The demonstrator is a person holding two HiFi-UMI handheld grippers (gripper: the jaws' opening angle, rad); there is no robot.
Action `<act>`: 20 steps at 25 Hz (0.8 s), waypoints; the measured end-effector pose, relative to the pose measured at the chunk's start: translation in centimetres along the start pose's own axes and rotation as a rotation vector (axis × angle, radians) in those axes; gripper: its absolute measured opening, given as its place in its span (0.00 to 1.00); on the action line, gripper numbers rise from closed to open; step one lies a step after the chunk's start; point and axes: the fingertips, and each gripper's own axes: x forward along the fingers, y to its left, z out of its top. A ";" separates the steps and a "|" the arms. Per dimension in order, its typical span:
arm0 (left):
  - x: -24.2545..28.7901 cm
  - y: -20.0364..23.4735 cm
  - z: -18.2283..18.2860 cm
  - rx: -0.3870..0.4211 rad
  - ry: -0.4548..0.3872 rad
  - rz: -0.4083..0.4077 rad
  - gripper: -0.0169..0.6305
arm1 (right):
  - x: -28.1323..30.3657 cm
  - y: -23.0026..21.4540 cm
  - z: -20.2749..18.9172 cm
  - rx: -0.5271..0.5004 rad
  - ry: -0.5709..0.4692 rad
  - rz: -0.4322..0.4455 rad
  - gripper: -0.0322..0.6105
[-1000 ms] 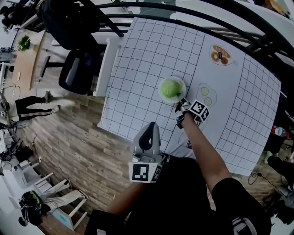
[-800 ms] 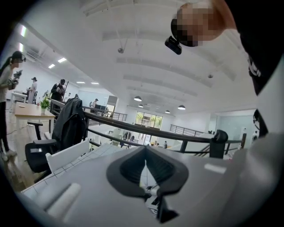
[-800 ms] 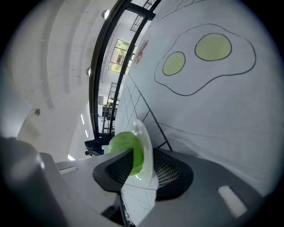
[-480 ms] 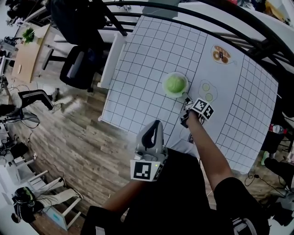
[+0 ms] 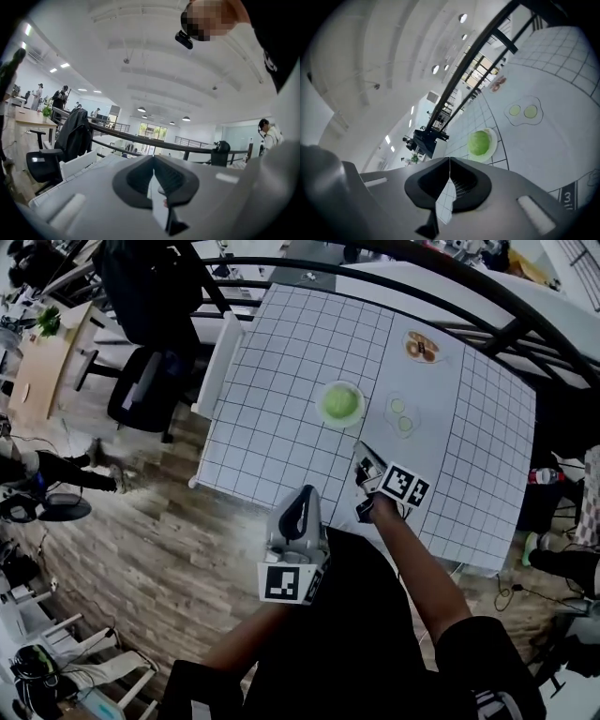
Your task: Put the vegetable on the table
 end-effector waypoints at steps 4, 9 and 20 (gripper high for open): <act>-2.9 -1.4 -0.3 -0.025 0.004 -0.021 0.04 | -4.9 5.7 -1.4 -0.208 -0.025 0.040 0.05; -7.6 -1.8 -0.3 -0.040 -0.028 -0.039 0.04 | -11.2 11.6 -4.4 -0.344 -0.068 0.057 0.05; -12.7 -6.6 -1.2 -0.029 -0.026 -0.141 0.04 | -21.9 14.8 -11.0 -0.549 -0.190 -0.030 0.05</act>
